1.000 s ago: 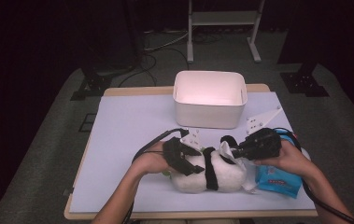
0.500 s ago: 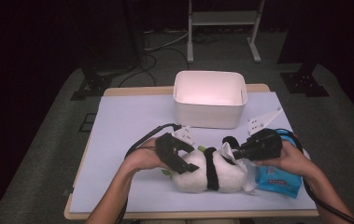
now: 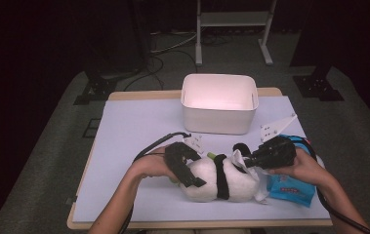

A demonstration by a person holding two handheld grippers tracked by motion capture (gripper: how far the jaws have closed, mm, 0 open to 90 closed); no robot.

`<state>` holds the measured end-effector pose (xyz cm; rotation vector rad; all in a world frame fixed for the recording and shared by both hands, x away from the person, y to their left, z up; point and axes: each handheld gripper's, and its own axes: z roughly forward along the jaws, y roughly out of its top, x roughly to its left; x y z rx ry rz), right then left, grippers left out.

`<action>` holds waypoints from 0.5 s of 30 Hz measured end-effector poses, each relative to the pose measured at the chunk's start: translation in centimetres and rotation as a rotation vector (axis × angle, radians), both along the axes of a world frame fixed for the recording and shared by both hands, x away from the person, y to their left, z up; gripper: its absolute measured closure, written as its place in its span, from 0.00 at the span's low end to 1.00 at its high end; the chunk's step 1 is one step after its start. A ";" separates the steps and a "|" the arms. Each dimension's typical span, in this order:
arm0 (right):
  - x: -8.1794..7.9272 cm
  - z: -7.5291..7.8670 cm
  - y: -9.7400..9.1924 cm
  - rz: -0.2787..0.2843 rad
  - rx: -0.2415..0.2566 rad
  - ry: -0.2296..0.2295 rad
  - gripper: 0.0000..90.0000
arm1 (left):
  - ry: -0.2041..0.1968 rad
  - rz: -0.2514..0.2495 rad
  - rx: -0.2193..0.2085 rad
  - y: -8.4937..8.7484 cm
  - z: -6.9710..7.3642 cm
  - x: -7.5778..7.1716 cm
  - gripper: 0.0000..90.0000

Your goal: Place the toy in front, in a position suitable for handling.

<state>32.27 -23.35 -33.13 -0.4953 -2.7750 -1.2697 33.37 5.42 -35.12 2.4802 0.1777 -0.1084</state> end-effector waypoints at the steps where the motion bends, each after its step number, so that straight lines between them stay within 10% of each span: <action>1: 0.0 0.0 0.0 0.000 0.003 0.000 0.93 | 0.000 -0.002 0.003 -0.1 -0.1 0.1 0.13; 15: 0.8 0.3 0.0 -0.037 0.020 -0.023 0.92 | -0.099 0.040 0.010 0.4 0.8 0.1 0.46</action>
